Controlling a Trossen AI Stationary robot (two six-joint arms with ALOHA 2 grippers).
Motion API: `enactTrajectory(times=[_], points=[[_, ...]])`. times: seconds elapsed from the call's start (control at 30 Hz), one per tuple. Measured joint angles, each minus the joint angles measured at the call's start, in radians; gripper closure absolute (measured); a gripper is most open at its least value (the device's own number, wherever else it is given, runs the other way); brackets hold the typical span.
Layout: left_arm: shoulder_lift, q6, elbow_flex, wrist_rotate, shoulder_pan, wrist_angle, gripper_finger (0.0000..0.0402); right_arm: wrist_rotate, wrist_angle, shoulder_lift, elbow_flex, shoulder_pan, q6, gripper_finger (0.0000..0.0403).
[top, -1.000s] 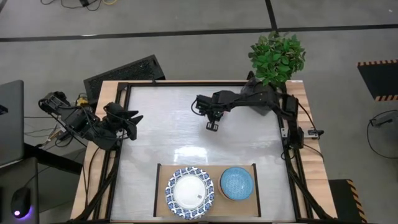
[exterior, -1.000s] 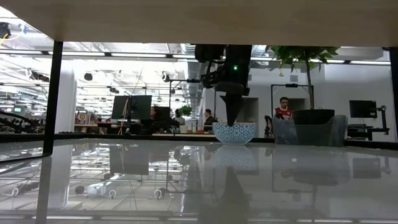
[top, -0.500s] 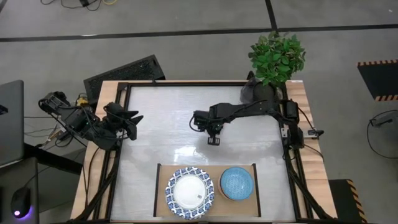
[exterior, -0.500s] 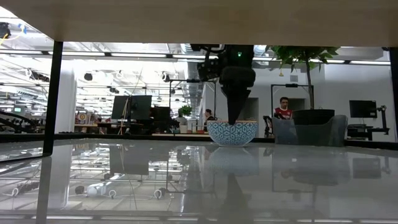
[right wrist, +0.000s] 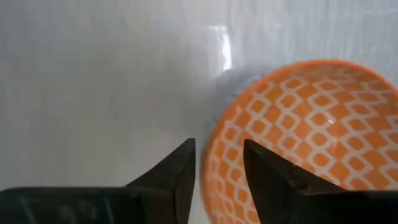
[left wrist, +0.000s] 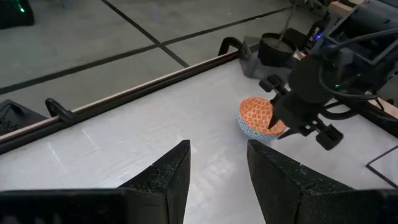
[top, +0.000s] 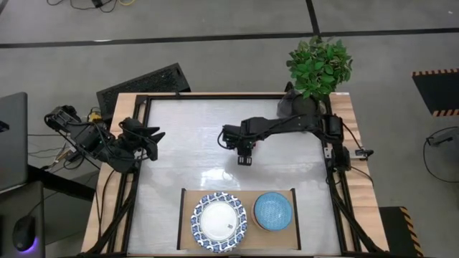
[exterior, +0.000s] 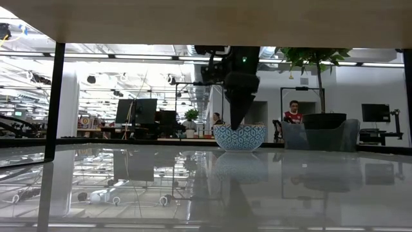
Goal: Place and stack plates onto a shelf
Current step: Stack the orange bowl on top of the light blue bowl on the shelf
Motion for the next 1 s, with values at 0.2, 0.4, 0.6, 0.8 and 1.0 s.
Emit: enactTrajectory(times=[0.2, 0.4, 0.6, 0.8, 1.0], points=[[0.000, -0.002, 0.000, 0.000, 0.000, 0.000, 0.0258, -0.003, 0.002, 0.000, 0.000, -0.012, -0.023, 0.0292], [0.000, -0.002, 0.000, 0.000, 0.000, 0.000, 0.0258, -0.032, -0.006, -0.002, 0.001, -0.023, -0.015, 0.0382], [0.000, -0.002, 0.000, 0.015, 0.000, 0.000, 0.0258, -0.018, -0.012, -0.017, 0.000, -0.001, 0.013, 0.0382], [0.000, -0.002, 0.000, 0.019, 0.000, 0.000, 0.0258, -0.031, -0.070, -0.090, 0.035, 0.018, 0.038, 0.0383], [0.000, -0.002, 0.000, 0.027, 0.000, -0.002, 0.0258, -0.018, -0.125, -0.200, 0.078, 0.042, 0.062, 0.0384]])
